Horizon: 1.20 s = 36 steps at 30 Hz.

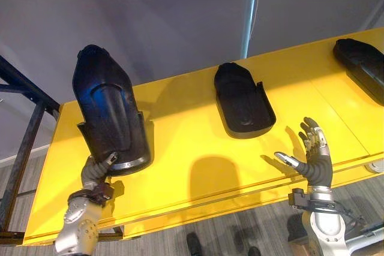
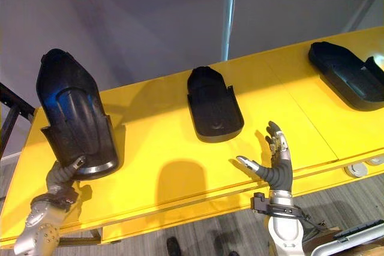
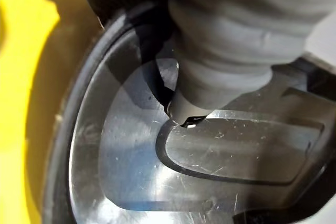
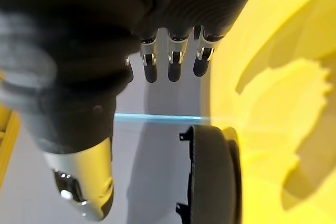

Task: Walk over and take plastic housings, then place them on the shelf

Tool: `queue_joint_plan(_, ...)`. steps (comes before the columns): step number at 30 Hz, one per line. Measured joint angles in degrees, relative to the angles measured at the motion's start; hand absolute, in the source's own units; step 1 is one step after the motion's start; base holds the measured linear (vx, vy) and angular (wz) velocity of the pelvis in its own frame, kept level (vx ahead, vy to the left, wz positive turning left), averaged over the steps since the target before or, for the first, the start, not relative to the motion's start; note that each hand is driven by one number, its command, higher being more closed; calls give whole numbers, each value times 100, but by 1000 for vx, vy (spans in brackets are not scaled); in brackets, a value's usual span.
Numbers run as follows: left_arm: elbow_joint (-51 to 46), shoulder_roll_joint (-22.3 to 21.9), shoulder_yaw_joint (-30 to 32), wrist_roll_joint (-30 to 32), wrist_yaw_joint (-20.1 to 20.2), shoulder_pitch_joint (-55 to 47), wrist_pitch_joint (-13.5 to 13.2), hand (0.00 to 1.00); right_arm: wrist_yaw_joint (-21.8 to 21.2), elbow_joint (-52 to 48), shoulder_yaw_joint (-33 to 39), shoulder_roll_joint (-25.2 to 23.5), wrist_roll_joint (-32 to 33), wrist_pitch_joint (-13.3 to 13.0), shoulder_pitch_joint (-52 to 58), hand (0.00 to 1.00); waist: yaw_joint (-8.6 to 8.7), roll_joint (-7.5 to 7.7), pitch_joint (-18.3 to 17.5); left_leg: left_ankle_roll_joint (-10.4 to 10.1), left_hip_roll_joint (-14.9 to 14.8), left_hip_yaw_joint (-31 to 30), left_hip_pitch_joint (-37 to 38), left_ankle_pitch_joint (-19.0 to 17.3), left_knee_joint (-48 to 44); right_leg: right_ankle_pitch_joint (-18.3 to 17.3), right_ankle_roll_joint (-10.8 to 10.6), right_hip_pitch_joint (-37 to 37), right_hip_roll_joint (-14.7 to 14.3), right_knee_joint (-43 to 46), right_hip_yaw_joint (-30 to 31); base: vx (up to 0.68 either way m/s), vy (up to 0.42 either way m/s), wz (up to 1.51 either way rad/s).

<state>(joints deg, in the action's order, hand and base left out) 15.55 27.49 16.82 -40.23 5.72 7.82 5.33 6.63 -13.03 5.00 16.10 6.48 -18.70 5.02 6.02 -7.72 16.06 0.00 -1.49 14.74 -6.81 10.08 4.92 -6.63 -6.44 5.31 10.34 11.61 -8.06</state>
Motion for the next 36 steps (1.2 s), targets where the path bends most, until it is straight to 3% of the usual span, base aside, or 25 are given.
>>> queue_joint_plan(5, 275, 233, 50, -363, 285, 24, 230, 100, -117, -33, -100, 3, 13, 0, 87, 0, -2, -12, 15, -45, 3, 91, 28, -32, 0, -90, -23, 83, 21, 199, 113, -13, 1, -8)
queue_joint_plan(6, 366, 233, 64, -479, 302, 20, 231, 0, -117, -93, -101, 3, 27, 2, 166, 0, -1, -12, 15, -45, 2, 92, 54, -32, 0, -102, -16, 84, 22, 204, 112, 0, 0, 0)
queue_joint_plan(11, 407, 144, 186, -612, 241, -30, 216, 0, -121, -222, -132, 1, 80, 2, 257, 0, 30, -10, 16, -48, -5, 91, 57, -34, 0, -115, -10, 94, 19, 219, 104, 0, 0, 0)
queue_joint_plan(16, 358, 28, 210, -808, -73, -78, 203, 0, -119, -222, -254, -2, 100, 2, 275, 0, 83, 9, 29, -40, -5, 89, 111, -24, -1, -130, -5, 53, 21, 238, 96, 0, 0, 0)
queue_joint_plan(26, 268, 5, 185, -755, -389, -62, 216, 0, -116, -224, -298, -11, 105, 2, 408, 0, 152, 16, 33, -58, -8, 79, 119, -36, -1, -138, -9, 59, 23, 287, 84, 0, 0, 0)
queue_joint_plan(32, 69, 8, 155, 37, -476, -78, 255, 0, -120, -366, -298, -16, 109, 2, 446, 0, 155, 16, 33, -55, -10, 76, 119, -33, -1, -137, -9, 56, 23, 289, 78, 0, 0, 0)
queue_joint_plan(36, -71, 166, 189, 706, -476, -80, 467, 0, -142, -414, -298, -17, 121, 2, 474, 0, 156, 15, 32, -43, -12, 76, 136, -3, -2, -138, -8, 37, 22, 288, 75, 0, 0, 0)
